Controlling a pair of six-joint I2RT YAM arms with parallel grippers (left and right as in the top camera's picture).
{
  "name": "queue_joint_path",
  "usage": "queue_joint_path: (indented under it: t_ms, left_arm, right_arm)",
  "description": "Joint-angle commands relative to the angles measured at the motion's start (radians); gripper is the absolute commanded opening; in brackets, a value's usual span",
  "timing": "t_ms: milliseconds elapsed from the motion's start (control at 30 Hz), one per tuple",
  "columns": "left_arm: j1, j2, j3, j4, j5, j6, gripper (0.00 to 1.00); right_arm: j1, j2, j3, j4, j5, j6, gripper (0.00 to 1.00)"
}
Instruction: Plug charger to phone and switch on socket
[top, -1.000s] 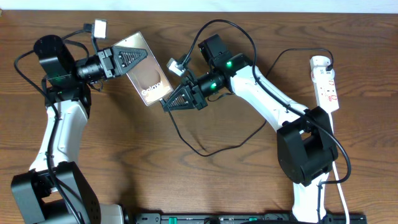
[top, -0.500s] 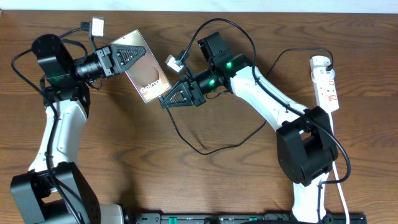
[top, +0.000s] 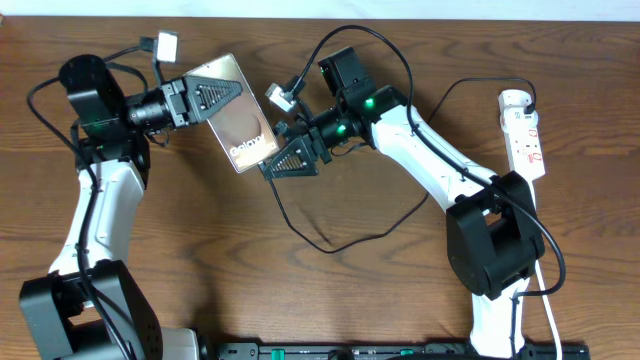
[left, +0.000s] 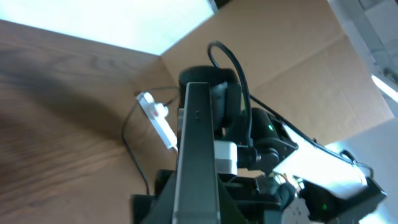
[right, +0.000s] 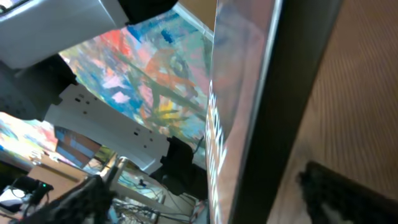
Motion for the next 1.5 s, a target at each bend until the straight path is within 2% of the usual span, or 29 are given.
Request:
queue_joint_path:
  t_ms: [0, 300, 600, 733, 900, 1067, 1200, 1233, 1467]
  left_arm:
    - [0.001, -0.003, 0.0, 0.006, 0.046, 0.014, 0.07]
    - [0.027, -0.003, 0.0, 0.006, 0.046, 0.014, 0.07]
    - [0.213, -0.003, 0.0, 0.006, 0.046, -0.055, 0.07]
    - [0.278, -0.003, -0.001, 0.002, 0.046, -0.061, 0.07]
    - [0.288, -0.003, -0.013, 0.002, 0.046, -0.043, 0.07]
    - [0.287, -0.003, -0.084, 0.002, 0.046, -0.008, 0.07]
    - [0.287, -0.003, -0.182, 0.002, 0.029, 0.02, 0.07]
    - [0.286, -0.003, -0.243, 0.002, 0.001, 0.024, 0.07]
    - [0.257, -0.003, -0.465, 0.002, -0.186, 0.081, 0.07]
  right_arm:
    - [-0.006, -0.029, 0.019, 0.0, -0.037, -0.003, 0.99]
    - [-0.016, -0.029, 0.019, -0.003, 0.035, 0.04, 0.99]
    - [-0.082, -0.029, 0.019, -0.032, 0.175, 0.095, 0.99]
    - [-0.111, -0.029, 0.019, -0.072, 0.368, 0.203, 0.99]
    - [-0.134, -0.042, 0.021, -0.225, 0.819, 0.381, 0.99]
    - [-0.158, -0.158, 0.03, -0.382, 1.143, 0.457, 0.99]
    - [-0.159, -0.3, 0.032, -0.424, 1.282, 0.519, 0.99]
    - [-0.155, -0.377, 0.032, -0.437, 1.339, 0.544, 0.99]
    - [-0.153, -0.591, 0.032, -0.481, 1.446, 0.554, 0.99]
